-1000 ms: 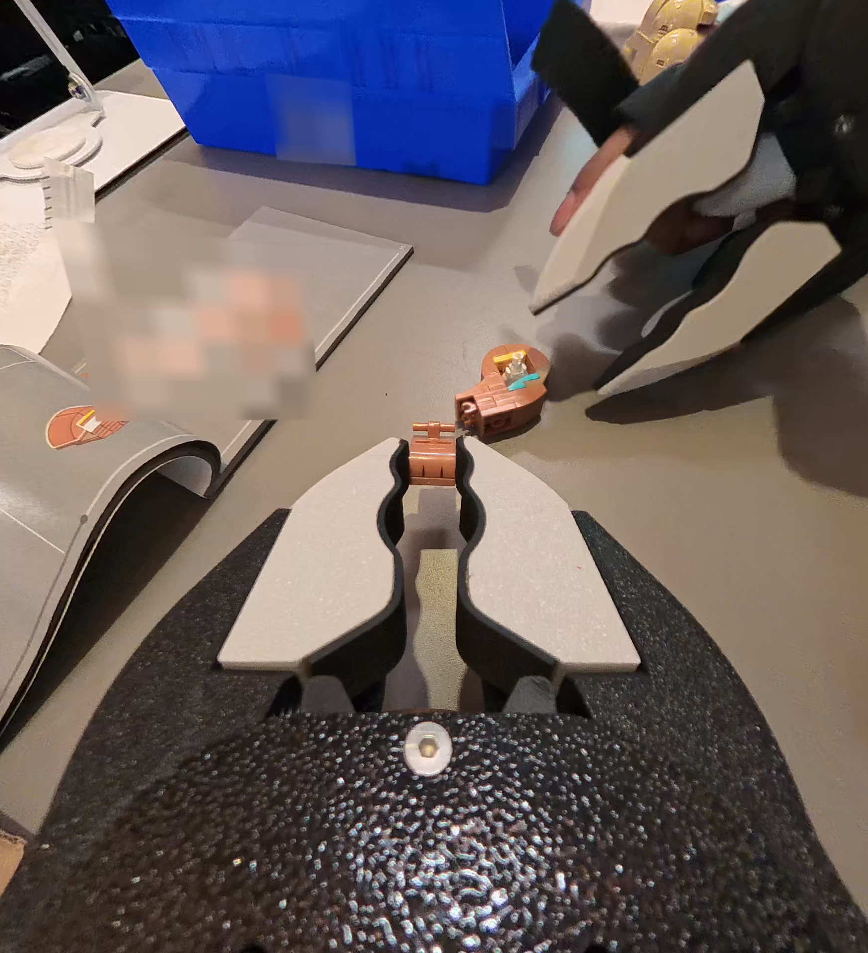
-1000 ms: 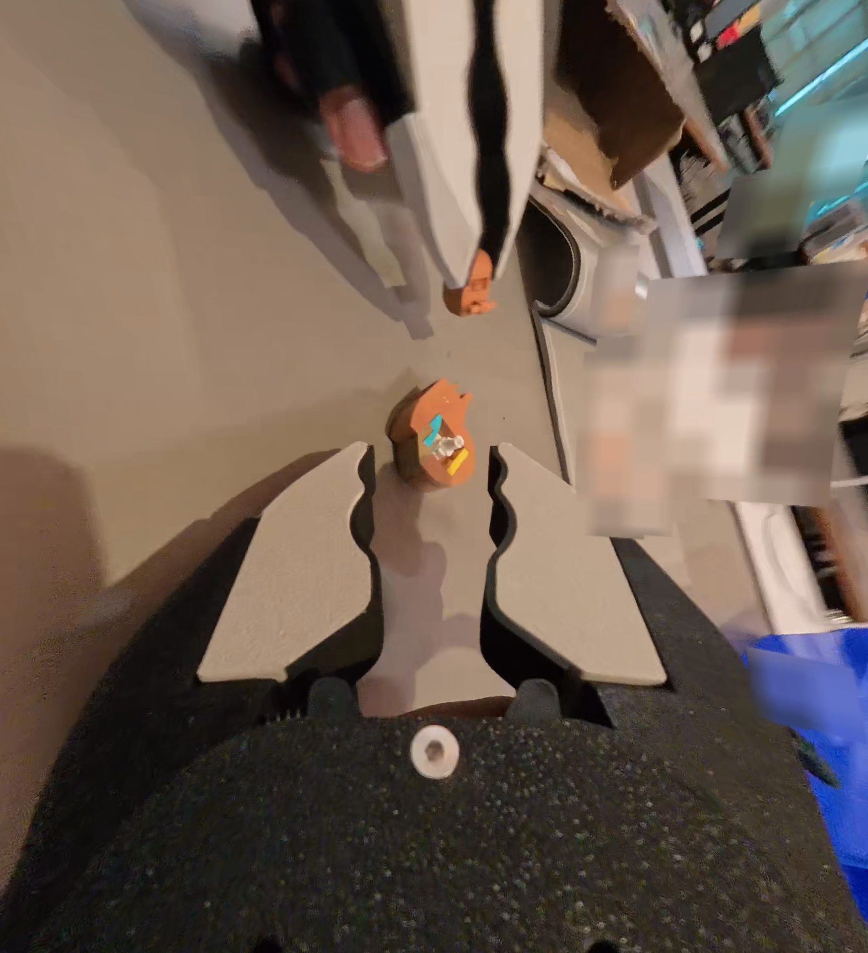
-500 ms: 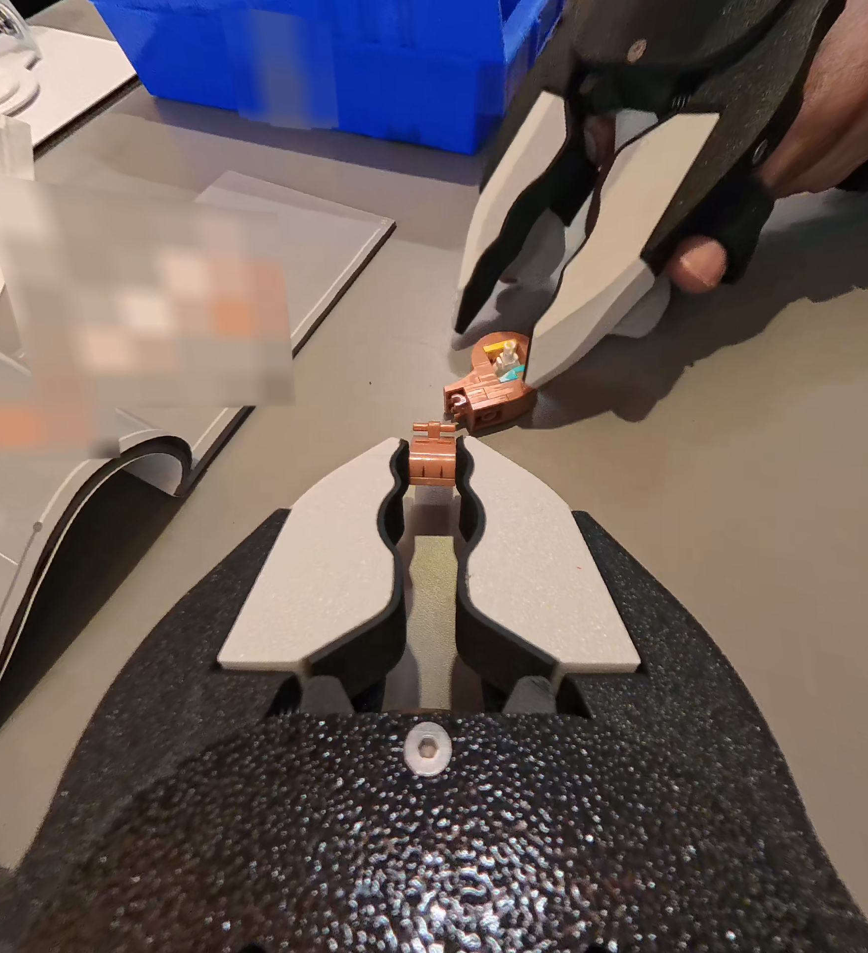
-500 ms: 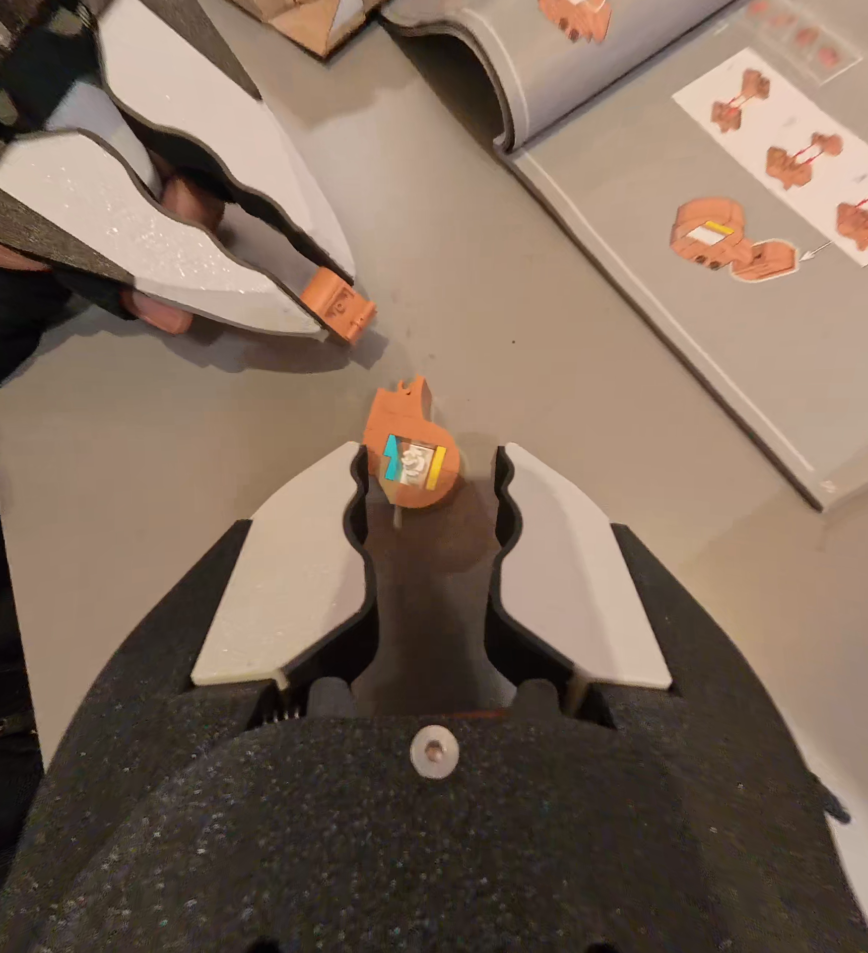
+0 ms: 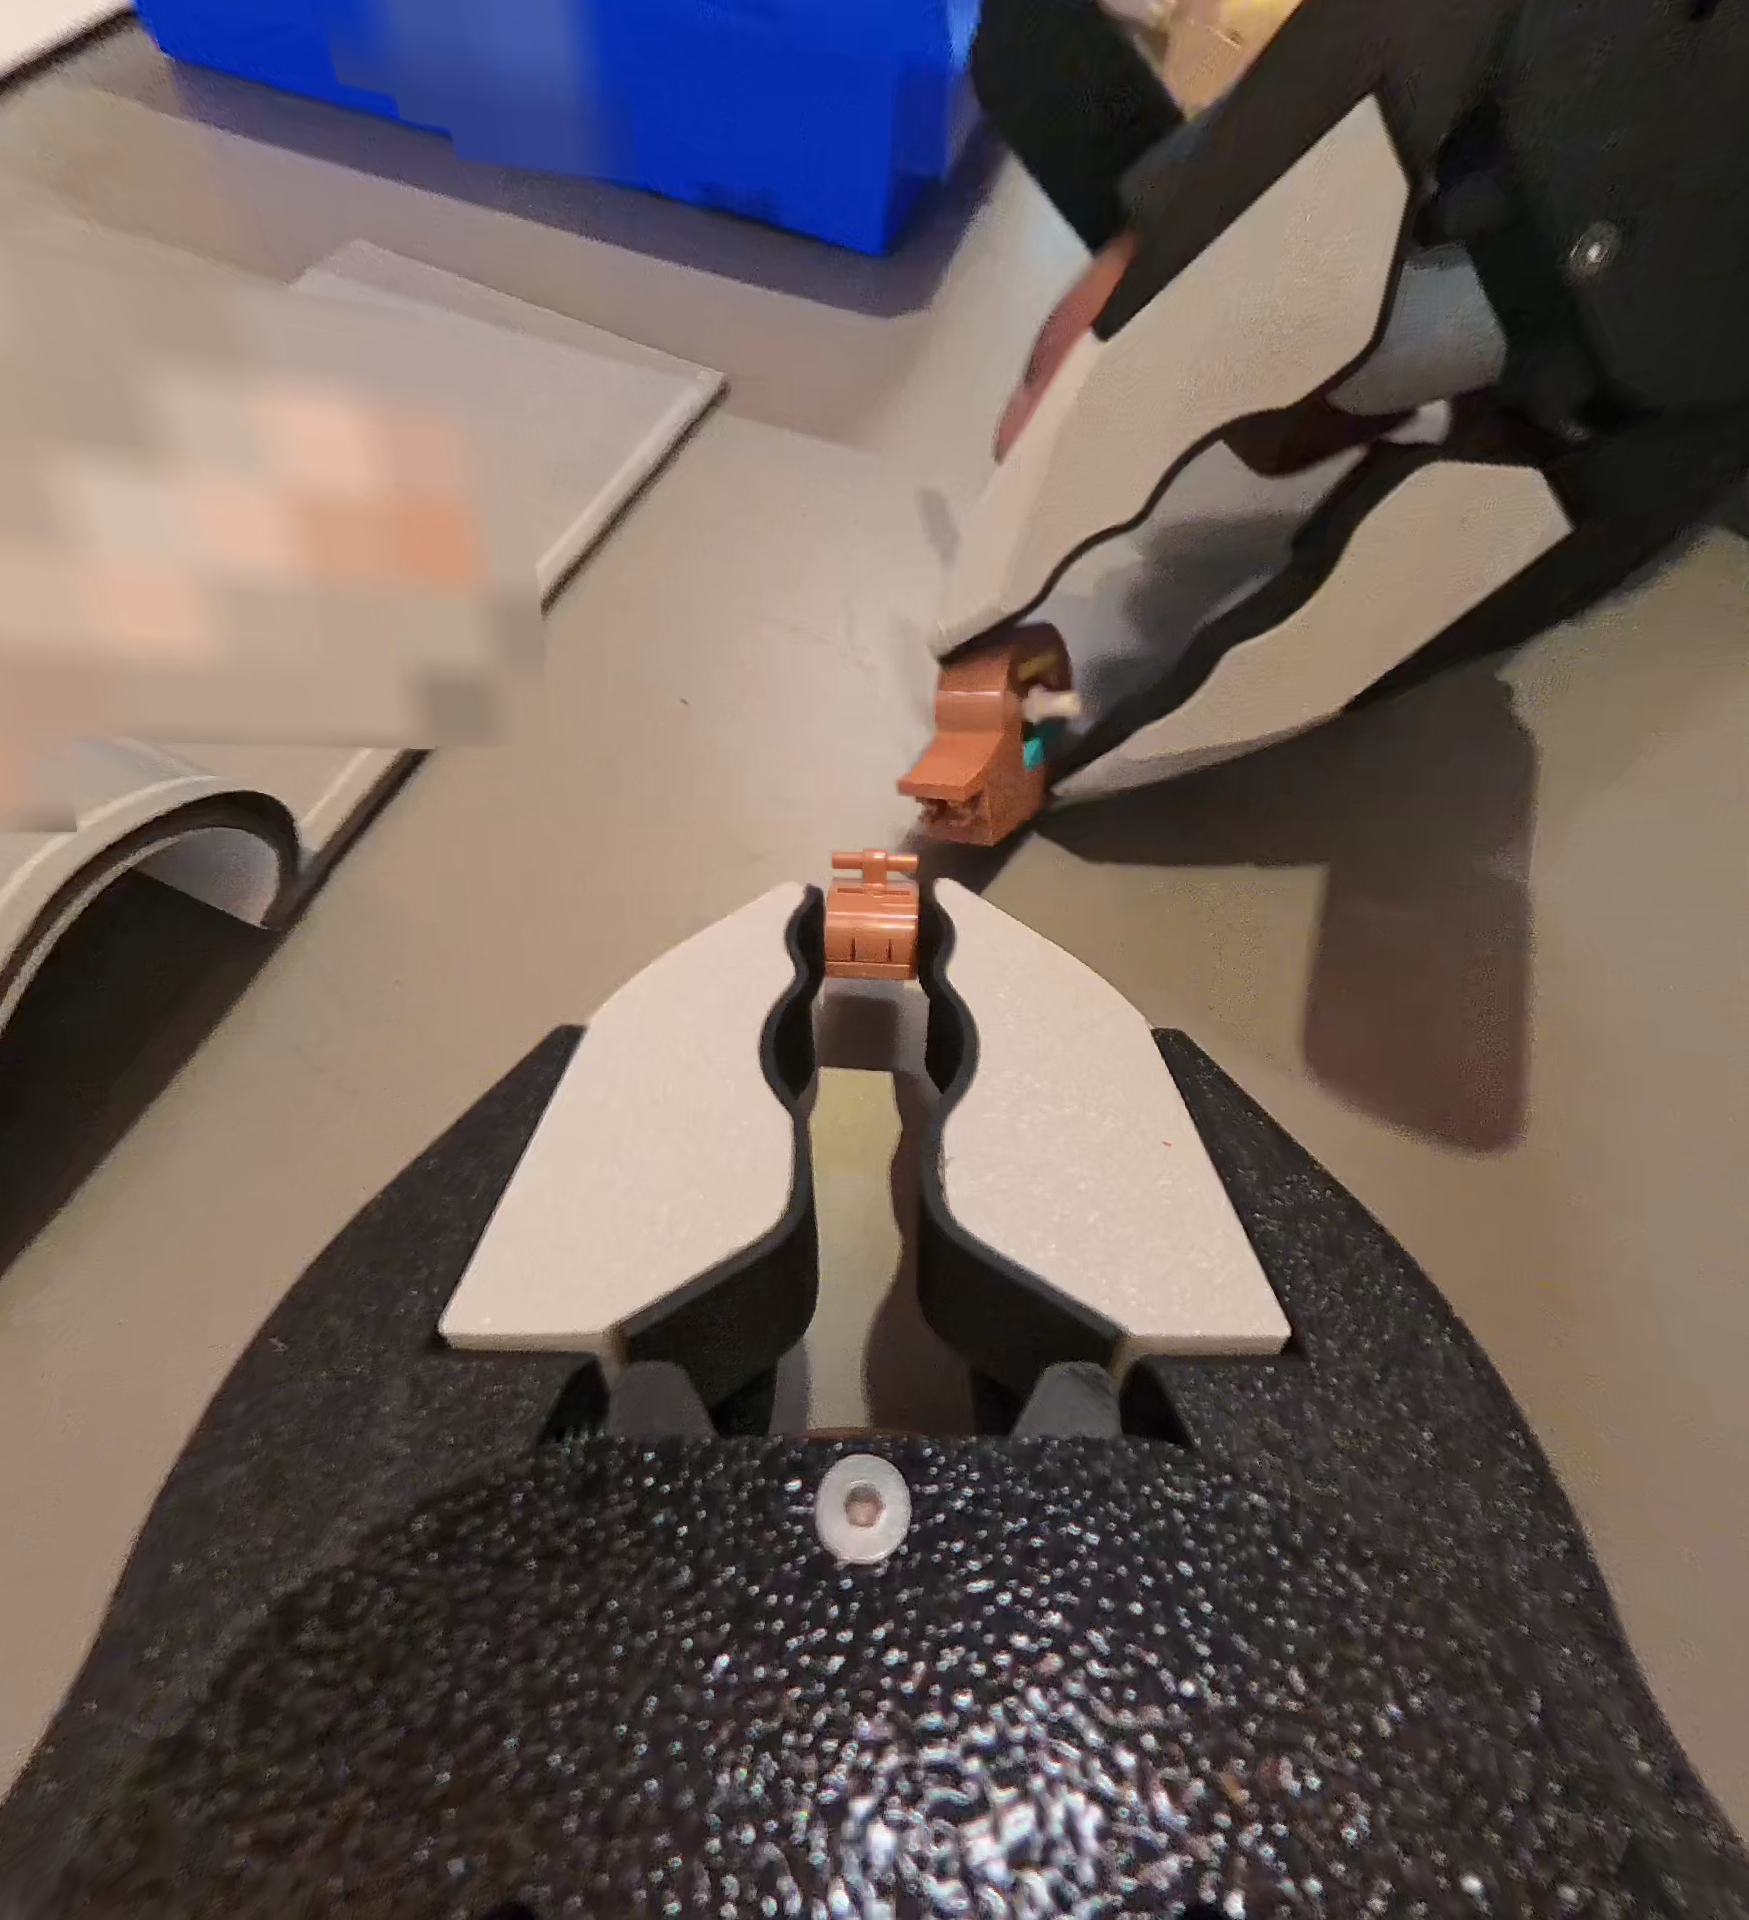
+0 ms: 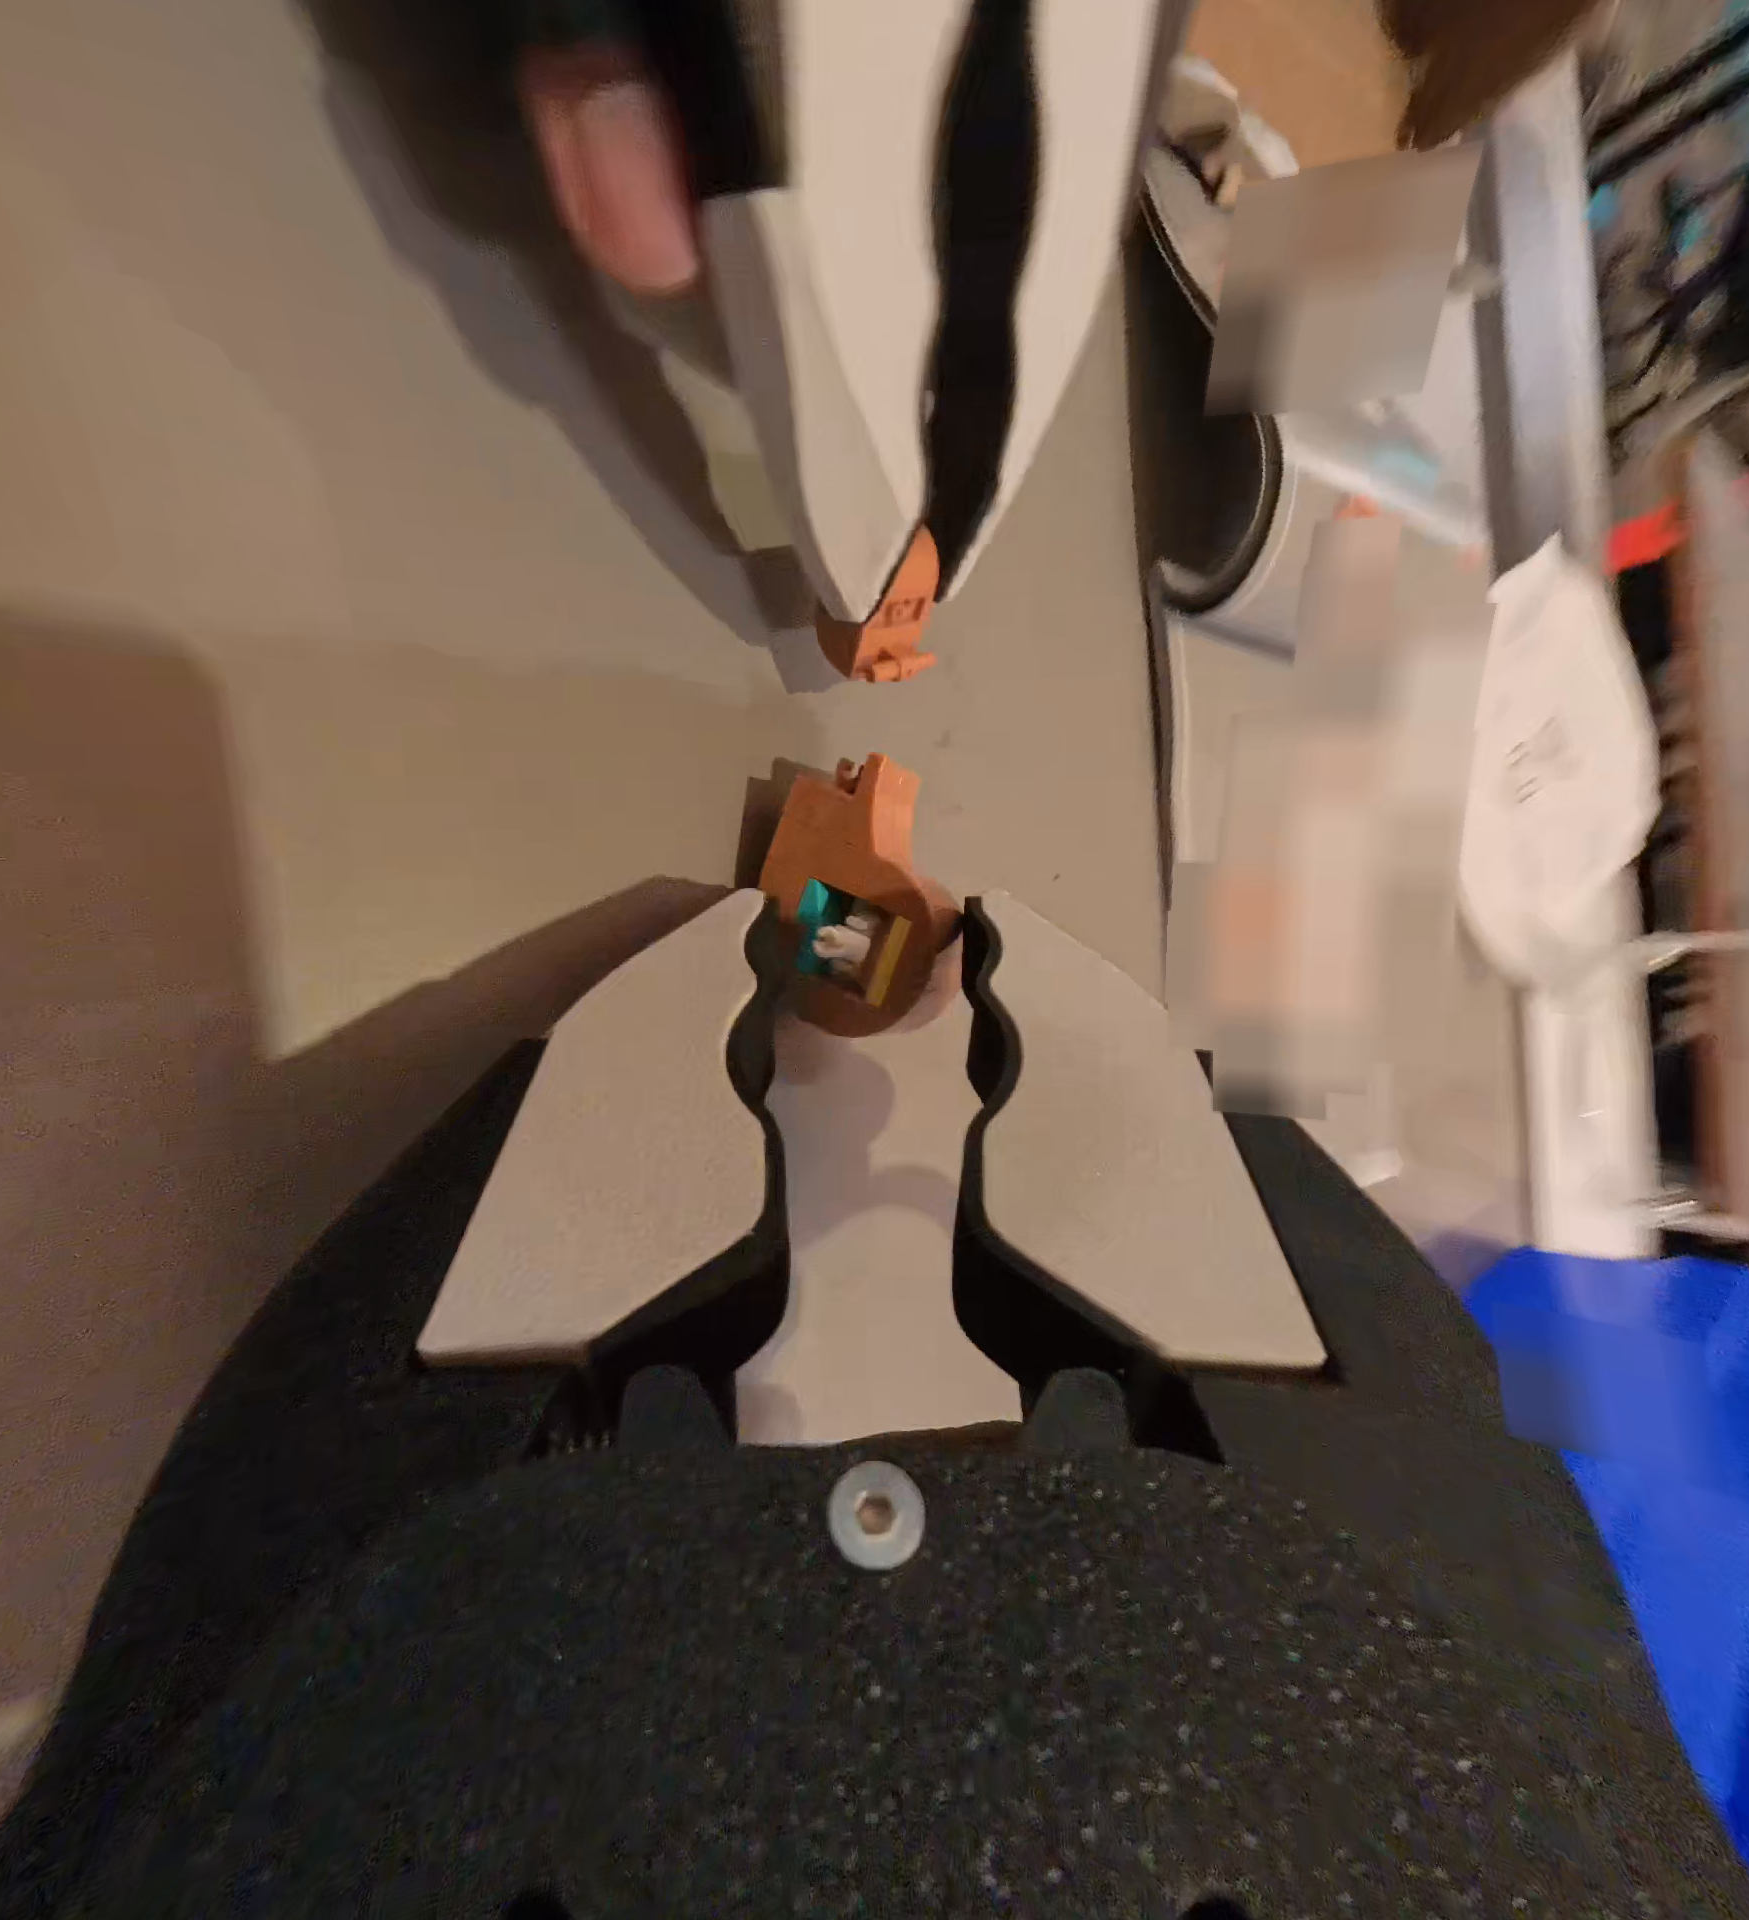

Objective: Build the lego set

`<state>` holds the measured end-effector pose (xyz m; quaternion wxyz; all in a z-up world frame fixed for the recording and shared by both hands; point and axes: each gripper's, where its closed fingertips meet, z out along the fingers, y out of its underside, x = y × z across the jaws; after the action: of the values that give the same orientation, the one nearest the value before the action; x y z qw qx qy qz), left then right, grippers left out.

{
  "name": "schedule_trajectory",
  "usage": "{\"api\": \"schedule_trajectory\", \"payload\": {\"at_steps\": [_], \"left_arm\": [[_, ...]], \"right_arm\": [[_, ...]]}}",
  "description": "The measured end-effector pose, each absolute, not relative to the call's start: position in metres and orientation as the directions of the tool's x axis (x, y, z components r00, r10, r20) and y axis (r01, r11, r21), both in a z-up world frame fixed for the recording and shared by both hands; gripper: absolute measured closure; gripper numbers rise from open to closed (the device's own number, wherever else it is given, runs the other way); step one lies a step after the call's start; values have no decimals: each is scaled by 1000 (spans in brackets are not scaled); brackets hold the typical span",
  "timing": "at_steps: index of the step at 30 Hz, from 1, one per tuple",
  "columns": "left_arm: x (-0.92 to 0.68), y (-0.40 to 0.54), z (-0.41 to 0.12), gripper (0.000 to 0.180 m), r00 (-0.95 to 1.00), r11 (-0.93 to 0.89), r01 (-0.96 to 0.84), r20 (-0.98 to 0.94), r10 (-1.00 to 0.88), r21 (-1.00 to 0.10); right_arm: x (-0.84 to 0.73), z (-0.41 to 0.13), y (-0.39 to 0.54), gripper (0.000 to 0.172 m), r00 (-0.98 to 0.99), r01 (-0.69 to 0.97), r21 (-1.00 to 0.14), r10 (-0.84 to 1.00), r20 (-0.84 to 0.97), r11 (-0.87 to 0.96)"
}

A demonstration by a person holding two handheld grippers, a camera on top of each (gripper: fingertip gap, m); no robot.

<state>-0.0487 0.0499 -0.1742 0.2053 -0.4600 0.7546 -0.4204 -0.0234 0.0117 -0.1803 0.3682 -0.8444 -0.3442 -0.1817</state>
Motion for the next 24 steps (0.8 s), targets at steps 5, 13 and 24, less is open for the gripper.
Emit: {"api": "schedule_trajectory", "payload": {"at_steps": [5, 13, 24], "left_arm": [[-59, 42, -178, 164, -557, 261, -530, 99, -825, -807], [-61, 40, -182, 164, -570, 293, -535, 83, -818, -792], [-61, 35, -185, 164, -614, 346, -518, 58, -787, -782]], "right_arm": [[-32, -178, 9, 142, 413, 902, -266, 501, 761, -339], [-38, -172, -1, 129, 675, 730, -560, 541, 502, -391], [-30, -188, -2, 120, 880, 436, -681, 437, 185, -588]]}}
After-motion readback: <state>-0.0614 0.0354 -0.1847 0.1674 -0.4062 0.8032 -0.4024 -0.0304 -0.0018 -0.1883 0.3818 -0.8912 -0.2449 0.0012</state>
